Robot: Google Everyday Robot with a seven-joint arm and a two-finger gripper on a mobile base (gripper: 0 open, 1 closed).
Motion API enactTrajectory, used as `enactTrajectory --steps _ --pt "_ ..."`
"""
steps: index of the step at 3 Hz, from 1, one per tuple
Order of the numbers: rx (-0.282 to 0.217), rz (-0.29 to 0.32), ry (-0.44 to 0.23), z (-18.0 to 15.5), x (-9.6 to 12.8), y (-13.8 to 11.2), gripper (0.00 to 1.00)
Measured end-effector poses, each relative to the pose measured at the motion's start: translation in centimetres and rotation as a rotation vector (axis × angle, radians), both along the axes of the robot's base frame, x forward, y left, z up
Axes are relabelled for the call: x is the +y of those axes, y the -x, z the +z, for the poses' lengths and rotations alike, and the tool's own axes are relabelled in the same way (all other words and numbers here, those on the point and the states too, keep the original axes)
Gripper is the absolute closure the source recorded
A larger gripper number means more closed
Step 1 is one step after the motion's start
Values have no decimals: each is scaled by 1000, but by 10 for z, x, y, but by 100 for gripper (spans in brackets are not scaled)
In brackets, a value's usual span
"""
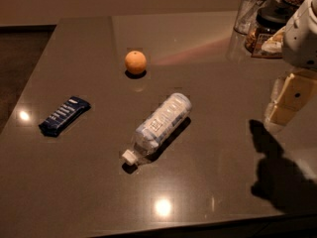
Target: Place blue plastic bottle upright
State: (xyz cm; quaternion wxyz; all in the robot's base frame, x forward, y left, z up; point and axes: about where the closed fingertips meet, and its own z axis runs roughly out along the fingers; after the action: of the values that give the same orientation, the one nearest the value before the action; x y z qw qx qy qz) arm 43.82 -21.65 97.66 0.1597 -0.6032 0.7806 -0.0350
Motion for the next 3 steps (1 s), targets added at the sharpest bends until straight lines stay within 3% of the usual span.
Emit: enactTrajectory --steps 2,3 --pt "-10 26 1 1 8 -3 0" --pt "-1 115 5 -4 34 -11 0"
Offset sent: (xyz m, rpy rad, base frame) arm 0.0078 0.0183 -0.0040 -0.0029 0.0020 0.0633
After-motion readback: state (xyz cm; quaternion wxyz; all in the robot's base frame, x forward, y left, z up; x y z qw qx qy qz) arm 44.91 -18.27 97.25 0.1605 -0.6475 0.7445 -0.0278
